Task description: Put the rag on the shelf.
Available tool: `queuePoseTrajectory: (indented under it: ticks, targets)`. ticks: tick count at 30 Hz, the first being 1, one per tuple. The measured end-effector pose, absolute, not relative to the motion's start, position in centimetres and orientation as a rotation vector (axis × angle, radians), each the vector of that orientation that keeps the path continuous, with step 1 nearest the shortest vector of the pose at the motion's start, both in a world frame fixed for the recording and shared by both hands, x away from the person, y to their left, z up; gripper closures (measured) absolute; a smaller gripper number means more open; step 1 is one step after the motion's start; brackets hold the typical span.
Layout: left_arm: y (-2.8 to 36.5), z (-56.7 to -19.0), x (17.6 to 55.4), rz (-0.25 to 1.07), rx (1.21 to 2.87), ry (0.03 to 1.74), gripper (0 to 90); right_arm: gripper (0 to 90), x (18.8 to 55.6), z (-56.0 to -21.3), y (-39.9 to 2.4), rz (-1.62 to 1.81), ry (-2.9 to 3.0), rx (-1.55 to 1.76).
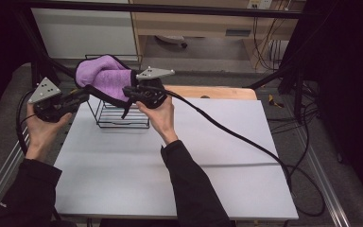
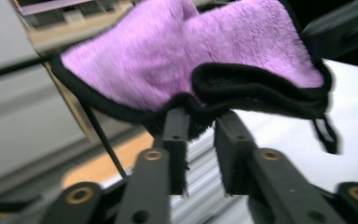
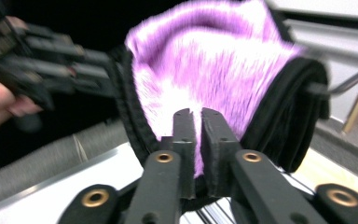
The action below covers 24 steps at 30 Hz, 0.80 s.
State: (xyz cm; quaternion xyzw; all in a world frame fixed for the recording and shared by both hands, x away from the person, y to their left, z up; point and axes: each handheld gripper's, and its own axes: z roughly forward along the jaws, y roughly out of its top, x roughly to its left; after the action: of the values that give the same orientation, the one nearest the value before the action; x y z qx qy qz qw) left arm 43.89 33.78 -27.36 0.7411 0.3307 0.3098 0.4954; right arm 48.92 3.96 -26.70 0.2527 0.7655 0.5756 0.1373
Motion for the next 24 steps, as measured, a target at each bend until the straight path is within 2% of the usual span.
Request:
queuePoseTrajectory:
  ticks: [6,12,19,24]
  targets:
    - [35.8,-25.9,43.1,0.707,1.669,0.898,51.8,86.7,49.4,-28.2,4.7,1.565,2.234,0.741]
    - [36.4,-24.0,44.4,0.774,1.574,0.987,43.4,78.1,49.2,-28.2,4.1,1.577,2.194,0.731]
    - [36.3,-23.1,48.6,0.767,1.547,1.122,38.6,67.1,48.4,-27.6,3.0,1.592,2.167,0.709]
    - [36.1,-23.9,50.7,0.723,1.546,1.155,41.7,63.6,48.3,-27.7,2.2,1.595,2.163,0.711]
